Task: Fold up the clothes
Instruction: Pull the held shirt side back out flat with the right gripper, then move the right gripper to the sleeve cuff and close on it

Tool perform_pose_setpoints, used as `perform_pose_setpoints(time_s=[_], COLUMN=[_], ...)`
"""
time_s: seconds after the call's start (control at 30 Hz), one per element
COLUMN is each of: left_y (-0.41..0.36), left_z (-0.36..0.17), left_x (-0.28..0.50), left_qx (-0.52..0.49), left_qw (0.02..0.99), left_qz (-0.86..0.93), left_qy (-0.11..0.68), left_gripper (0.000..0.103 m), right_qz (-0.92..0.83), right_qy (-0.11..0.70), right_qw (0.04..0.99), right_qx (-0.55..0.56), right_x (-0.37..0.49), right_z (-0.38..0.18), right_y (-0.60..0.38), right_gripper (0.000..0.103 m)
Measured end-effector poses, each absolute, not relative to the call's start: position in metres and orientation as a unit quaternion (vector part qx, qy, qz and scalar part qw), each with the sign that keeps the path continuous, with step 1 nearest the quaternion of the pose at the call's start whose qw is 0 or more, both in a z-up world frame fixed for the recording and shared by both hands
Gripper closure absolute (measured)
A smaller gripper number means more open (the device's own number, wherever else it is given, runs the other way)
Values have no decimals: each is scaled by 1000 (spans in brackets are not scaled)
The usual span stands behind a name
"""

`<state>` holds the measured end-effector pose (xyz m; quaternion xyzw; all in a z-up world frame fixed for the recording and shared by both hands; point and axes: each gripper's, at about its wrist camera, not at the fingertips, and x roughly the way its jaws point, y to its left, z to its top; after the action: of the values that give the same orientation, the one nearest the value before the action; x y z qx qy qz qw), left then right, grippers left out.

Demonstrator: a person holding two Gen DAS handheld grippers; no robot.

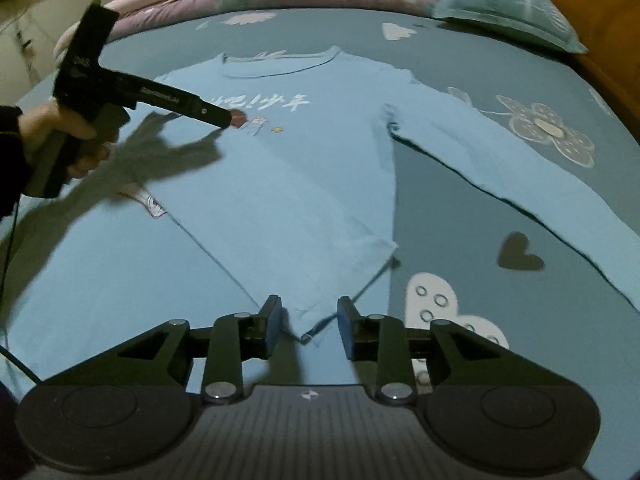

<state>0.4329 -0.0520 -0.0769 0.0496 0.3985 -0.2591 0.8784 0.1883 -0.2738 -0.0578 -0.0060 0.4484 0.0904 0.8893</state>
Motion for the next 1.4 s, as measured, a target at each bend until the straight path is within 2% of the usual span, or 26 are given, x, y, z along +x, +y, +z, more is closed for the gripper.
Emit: perform_pose_setpoints(time_s=[0.17, 0.27, 0.4, 0.5, 0.6, 0.67, 0.77, 0.87, 0.97, 1.07, 1.27, 1.4], left_y=[-43, -31, -11, 4, 13, 14, 19, 17, 3, -11, -43, -59], left_z=[-50, -39, -53, -70, -62, -60, -68, -53, -41, -40, -46, -47], left_x=[428, 411, 381, 368, 355, 354, 361, 353, 346, 343, 333, 322], left_qx=[37, 45, 41, 33, 31, 32, 12, 4, 35, 40, 44, 54], left_qw=[884, 891, 890, 883, 890, 891, 882, 892, 898, 894, 881, 872], left_qz=[-257, -247, -232, -187, -180, -179, -156, -161, -173, -189, -225, -245], left_qy=[388, 379, 391, 429, 417, 416, 445, 423, 403, 403, 413, 419], left_gripper=[6, 6, 6, 6, 6, 5, 6, 5, 5, 5, 5, 5], right_qz=[108, 133, 137, 137, 138, 141, 138, 131, 97, 45, -67, -126], right_qy=[412, 420, 439, 441, 436, 434, 431, 429, 411, 395, 358, 317], right_qw=[905, 898, 888, 886, 888, 889, 890, 892, 901, 906, 879, 852], right_qx=[-7, 7, 12, 33, 43, 45, 50, 58, 95, 143, 308, 396], right_x=[197, 211, 213, 212, 209, 210, 212, 213, 211, 210, 182, 151], right_z=[-45, -52, -68, -69, -64, -64, -62, -59, -48, -43, -60, -73], right_y=[-270, -264, -263, -269, -272, -270, -273, -278, -306, -347, -449, -502], right_gripper=[66, 63, 62, 61, 59, 53, 53, 52, 46, 44, 42, 36])
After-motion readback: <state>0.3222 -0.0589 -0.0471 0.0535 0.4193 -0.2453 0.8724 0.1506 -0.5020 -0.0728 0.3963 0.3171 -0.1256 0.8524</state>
